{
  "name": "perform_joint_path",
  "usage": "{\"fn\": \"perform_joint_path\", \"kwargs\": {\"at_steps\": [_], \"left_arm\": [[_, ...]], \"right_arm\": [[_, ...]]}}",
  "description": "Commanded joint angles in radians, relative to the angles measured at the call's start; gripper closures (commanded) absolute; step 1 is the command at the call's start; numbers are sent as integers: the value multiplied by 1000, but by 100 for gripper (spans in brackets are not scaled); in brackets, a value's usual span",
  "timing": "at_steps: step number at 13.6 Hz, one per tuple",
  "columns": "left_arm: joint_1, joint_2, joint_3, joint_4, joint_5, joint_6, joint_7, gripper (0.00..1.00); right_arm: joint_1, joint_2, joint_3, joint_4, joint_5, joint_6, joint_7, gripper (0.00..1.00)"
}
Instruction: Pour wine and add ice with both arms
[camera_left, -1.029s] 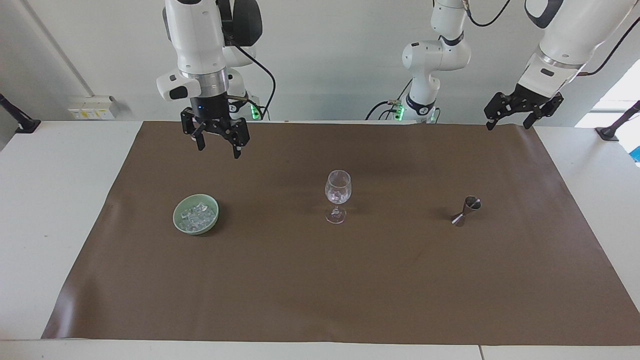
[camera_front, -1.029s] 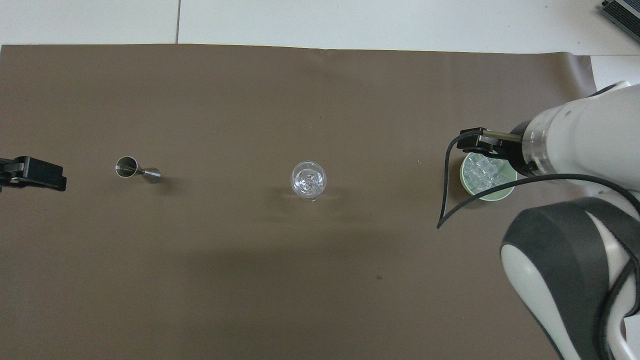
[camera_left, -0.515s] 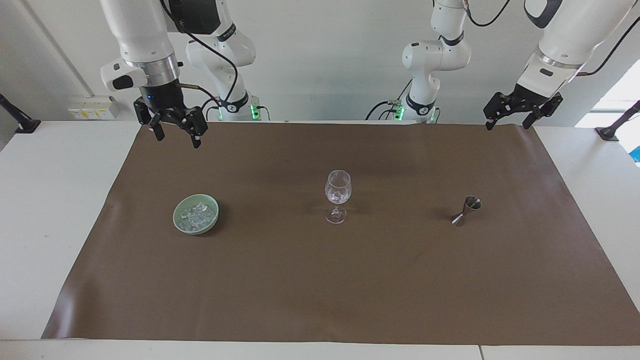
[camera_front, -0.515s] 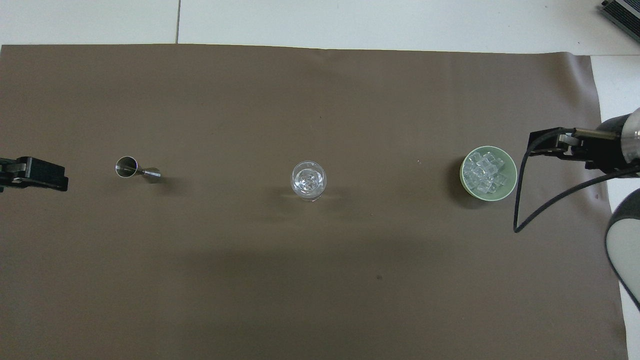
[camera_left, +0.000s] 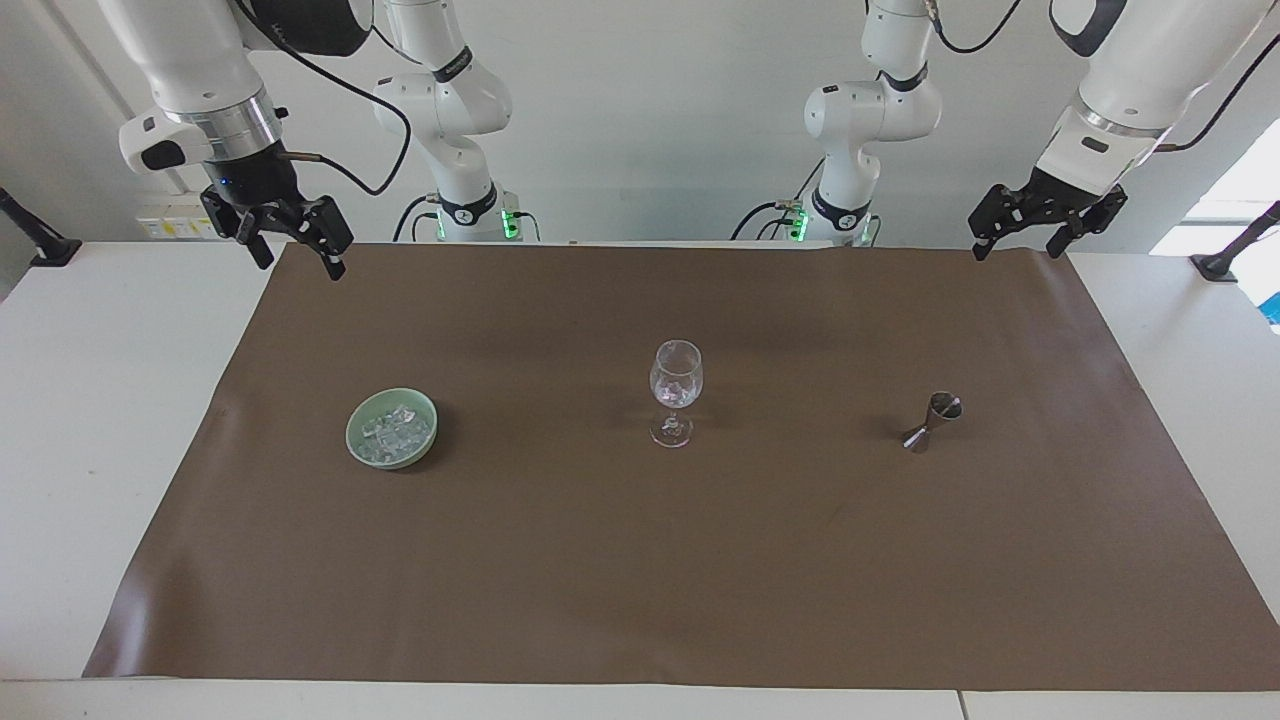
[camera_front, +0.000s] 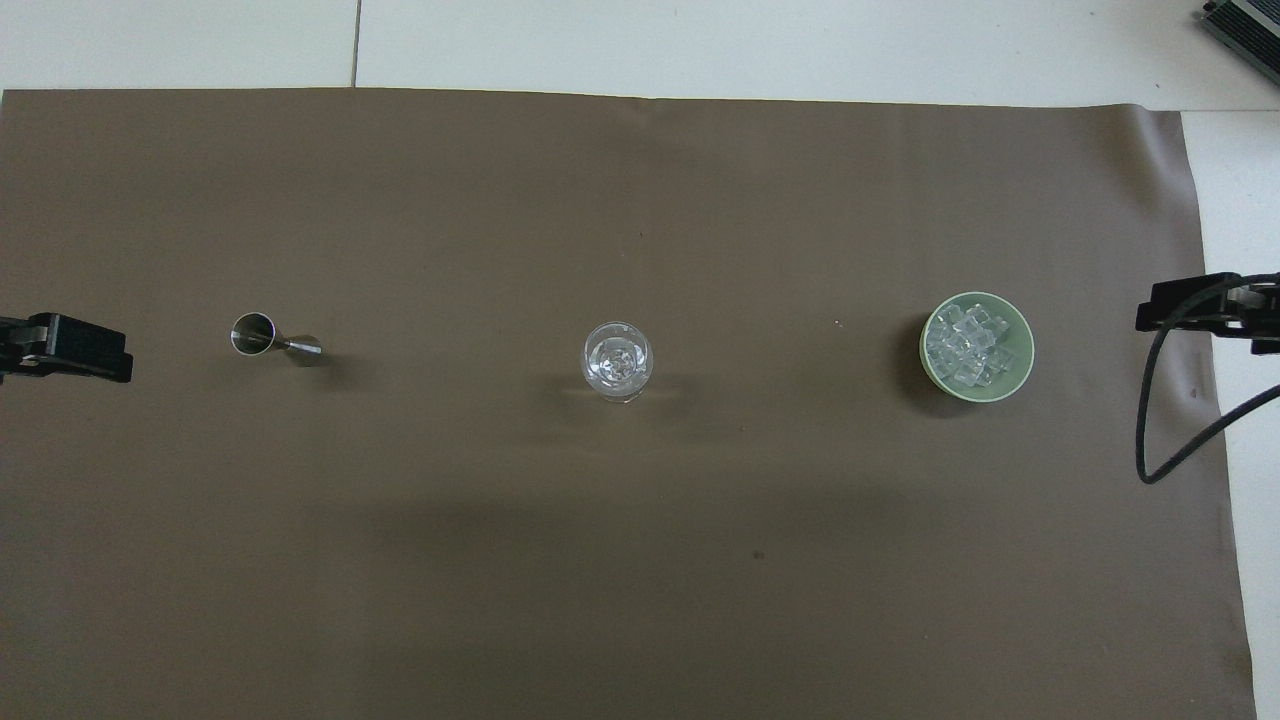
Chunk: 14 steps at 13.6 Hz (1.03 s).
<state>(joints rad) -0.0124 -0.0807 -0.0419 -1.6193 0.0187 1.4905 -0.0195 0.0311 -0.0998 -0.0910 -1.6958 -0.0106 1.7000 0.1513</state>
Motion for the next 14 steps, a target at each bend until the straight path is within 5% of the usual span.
{"fn": "perform_joint_path", "kwargs": {"at_steps": [1, 8, 14], "left_arm": [[6, -30, -3, -31, 10, -6, 0, 0], [8, -30, -3, -31, 10, -6, 0, 0], [8, -30, -3, -31, 10, -6, 0, 0]], "right_arm": [[-16, 17, 10, 35, 17, -13, -21, 0], [-3, -8, 14, -2, 14, -37, -21, 0], [-3, -20, 19, 44, 34, -178, -21, 0]]}}
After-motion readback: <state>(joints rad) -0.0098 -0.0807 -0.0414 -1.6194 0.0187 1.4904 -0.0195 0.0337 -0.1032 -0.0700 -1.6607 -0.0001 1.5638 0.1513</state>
